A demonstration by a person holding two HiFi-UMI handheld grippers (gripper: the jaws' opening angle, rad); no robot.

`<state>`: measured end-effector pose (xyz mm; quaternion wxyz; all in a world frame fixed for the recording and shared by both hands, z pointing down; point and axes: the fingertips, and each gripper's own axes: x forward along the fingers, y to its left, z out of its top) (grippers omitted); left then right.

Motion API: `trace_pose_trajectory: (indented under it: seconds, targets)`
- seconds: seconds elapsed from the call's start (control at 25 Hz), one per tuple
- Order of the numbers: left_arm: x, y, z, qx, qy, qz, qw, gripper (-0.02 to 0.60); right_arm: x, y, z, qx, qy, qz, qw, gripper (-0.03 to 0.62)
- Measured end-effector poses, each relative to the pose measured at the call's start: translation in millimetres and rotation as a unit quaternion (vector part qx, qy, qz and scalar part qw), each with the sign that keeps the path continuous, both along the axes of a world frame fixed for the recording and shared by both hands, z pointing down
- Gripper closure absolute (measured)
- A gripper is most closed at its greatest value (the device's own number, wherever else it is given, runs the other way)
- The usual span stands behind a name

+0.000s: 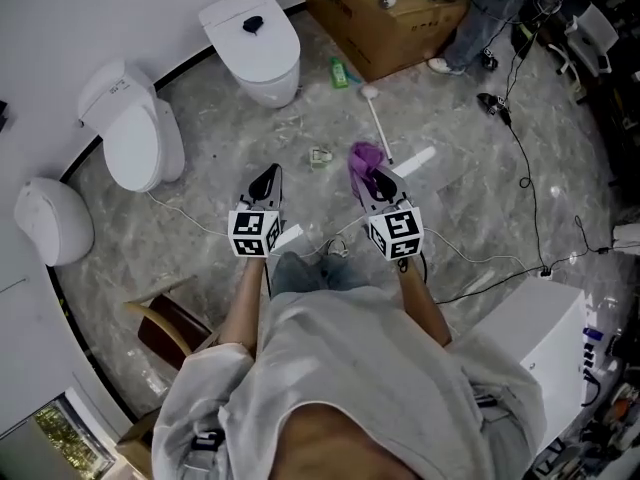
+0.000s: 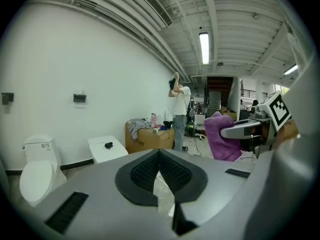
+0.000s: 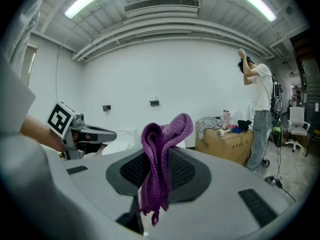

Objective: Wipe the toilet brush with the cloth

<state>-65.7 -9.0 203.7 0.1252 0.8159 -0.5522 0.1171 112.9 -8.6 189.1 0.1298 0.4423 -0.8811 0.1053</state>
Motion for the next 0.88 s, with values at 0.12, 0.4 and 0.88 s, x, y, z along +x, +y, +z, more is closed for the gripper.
trace_pose_trajectory:
  seconds: [0.12,0.4,0.88]
  targets:
    - [-1.1,-7.4,16.6,-0.022,-0.001,-0.005,0.9997,0.563,-1.5,-10.7,12.5,-0.020,-0.003,-0.004,1.000,0.482]
    - [-16.5,-52.2,43.6,-0.028,0.001,-0.016,0.9995,0.563,-16.0,-48.3,42.3,-0.050,0.013,-0.006,0.999,0.482]
    - [-57.8,-139.9,156.3,-0.067,0.015,0.008,0.9976,0.563,-62.9,-138.8,143.2,-0.096,0.037,0.015,0.995,0.482]
